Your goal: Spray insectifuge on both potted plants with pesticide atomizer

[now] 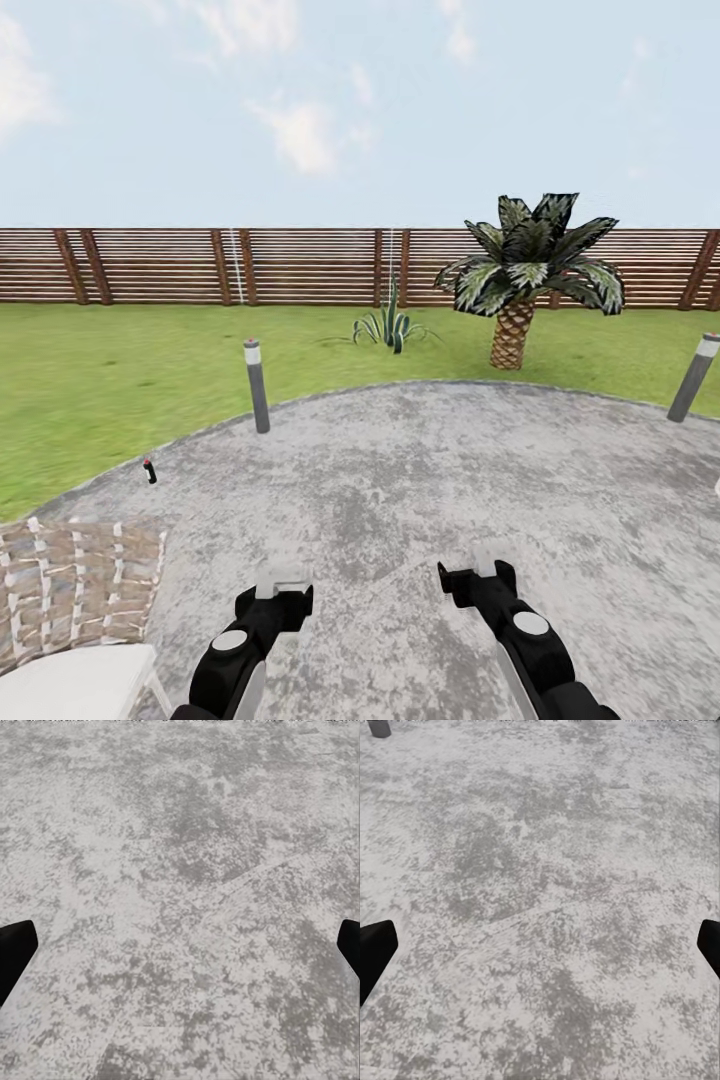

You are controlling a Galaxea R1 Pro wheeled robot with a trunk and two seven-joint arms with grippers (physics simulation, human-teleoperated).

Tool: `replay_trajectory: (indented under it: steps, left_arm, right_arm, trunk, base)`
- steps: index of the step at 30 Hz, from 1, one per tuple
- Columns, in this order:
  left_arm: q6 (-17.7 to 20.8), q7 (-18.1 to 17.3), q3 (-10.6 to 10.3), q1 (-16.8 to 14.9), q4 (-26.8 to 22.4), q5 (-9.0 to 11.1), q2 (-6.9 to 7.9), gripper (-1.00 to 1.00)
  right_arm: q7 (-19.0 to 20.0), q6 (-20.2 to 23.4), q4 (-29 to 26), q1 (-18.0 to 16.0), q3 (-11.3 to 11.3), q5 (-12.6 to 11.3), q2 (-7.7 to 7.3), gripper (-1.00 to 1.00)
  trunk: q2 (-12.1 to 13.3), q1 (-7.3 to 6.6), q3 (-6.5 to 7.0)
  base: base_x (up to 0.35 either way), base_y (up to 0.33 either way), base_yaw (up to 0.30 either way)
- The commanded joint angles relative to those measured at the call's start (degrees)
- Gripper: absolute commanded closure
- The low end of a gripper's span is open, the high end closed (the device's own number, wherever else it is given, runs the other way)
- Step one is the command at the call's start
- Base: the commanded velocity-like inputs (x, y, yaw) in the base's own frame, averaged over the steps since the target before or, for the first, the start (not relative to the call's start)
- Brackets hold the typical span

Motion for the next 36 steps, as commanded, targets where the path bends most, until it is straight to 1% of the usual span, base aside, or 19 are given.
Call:
replay_trajectory:
  steps: [1,10,26,31,36]
  left_arm:
    - [0.00,-0.06,0.00,0.00,0.04,0.00,0.00,-1.00]
    - [0.17,-0.06,-0.03,0.00,0.31,-0.09,0.00,-1.00]
    - [0.09,-0.21,-0.07,0.00,0.35,0.08,-0.09,-1.00]
    - [0.17,-0.20,-0.08,0.00,0.35,1.10,-0.09,-1.00]
    - [0.17,-0.13,-0.09,0.00,0.35,1.22,-0.09,-1.00]
  right_arm:
    - [0.00,0.00,-0.01,0.00,0.00,-0.03,-0.01,-1.00]
    - [0.01,0.01,0.01,0.00,0.00,-0.06,0.01,-1.00]
    - [0.05,0.04,-0.08,0.00,0.08,-0.06,0.00,-1.00]
    - [0.01,0.09,-0.10,0.00,0.09,-0.06,0.01,-1.00]
    - [0.01,0.01,-0.10,0.00,0.09,-0.06,0.01,-1.00]
  trunk:
    - [0.00,0.00,0.00]
    - [0.00,0.00,0.00]
    - [0.00,0.00,0.00]
    - [0.00,0.00,0.00]
    - [0.00,0.00,0.00]
  base:
    - [0.322,-0.107,0.000]
    - [0.322,-0.082,0.000]
    - [0.322,-0.002,0.000]
    - [0.322,0.000,0.000]
    - [0.322,0.000,0.000]
